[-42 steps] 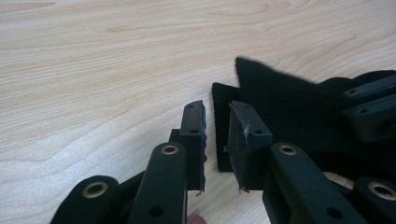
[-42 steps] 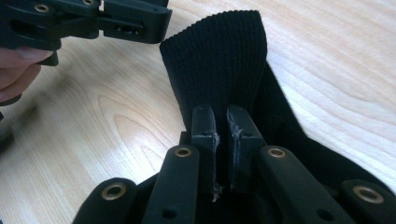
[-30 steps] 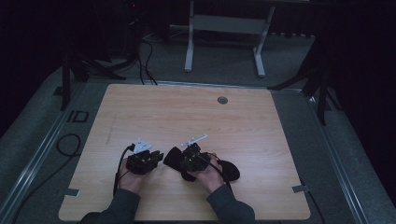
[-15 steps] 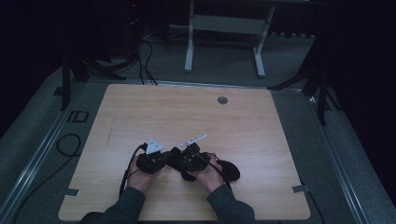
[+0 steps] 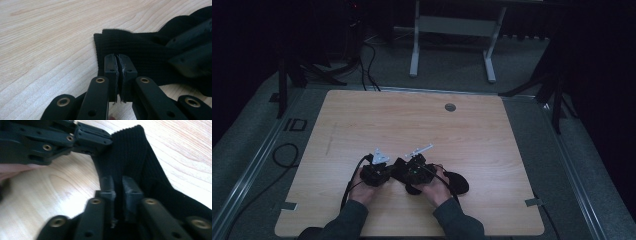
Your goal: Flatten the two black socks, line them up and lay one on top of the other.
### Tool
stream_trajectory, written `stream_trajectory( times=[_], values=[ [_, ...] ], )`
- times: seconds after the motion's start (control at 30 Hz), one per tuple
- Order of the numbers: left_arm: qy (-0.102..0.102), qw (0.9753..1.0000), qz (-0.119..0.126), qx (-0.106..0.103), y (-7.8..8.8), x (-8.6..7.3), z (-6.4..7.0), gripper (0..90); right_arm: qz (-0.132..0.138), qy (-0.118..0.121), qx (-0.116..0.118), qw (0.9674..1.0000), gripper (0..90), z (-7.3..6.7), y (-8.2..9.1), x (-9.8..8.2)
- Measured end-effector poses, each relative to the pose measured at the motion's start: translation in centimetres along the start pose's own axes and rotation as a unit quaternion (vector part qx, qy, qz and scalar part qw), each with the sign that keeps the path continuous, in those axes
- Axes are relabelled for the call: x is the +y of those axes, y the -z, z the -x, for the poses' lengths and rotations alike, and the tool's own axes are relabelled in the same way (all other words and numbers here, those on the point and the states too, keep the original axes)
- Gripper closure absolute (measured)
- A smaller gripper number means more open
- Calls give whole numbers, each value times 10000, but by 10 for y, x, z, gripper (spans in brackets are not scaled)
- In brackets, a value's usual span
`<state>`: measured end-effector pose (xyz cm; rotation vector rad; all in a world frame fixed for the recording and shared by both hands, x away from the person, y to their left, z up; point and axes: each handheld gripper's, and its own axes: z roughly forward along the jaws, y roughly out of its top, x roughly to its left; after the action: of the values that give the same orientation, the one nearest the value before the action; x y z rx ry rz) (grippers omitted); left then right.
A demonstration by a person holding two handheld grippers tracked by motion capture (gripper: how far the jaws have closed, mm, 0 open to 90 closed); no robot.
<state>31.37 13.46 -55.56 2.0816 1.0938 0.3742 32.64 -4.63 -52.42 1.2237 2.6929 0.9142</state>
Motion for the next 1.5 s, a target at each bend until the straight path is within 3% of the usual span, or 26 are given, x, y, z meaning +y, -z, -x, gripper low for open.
stream_trajectory(
  times=[0.07,0.27,0.4,0.57,0.8,0.87,0.9,1.03,1.23,1.27,1.5],
  values=[
    [4,10000,-9,-1,0,0,0,869,167,6,176,9997,661,1,6,1],
    [-50,10000,-34,41,0,0,2,869,599,-18,250,9979,613,8,34,5],
    [-71,10000,-42,48,0,0,2,867,758,-77,166,9970,611,18,53,5],
    [-42,10000,-40,27,0,0,2,867,818,-140,-109,9965,615,32,65,-4],
    [-25,10000,-45,15,1,-1,2,865,645,-303,-431,9965,639,48,64,-21],
    [3,10000,-34,3,1,-1,2,864,508,-302,-698,9958,661,57,59,-32],
    [-6,10000,-51,-5,1,-1,2,864,474,-338,-714,9958,669,59,58,-35],
    [-5,10000,-55,-5,1,-1,2,863,352,-495,-721,9955,674,67,53,-47],
    [-5,10000,-57,-9,2,-1,2,862,296,-657,-568,9958,608,73,44,-58],
    [-6,10000,-57,-15,2,-1,2,862,279,-702,-449,9961,609,75,39,-60],
    [-4,10000,-62,-41,2,-2,2,860,314,-660,-493,9961,841,74,38,-67]
  ],
)
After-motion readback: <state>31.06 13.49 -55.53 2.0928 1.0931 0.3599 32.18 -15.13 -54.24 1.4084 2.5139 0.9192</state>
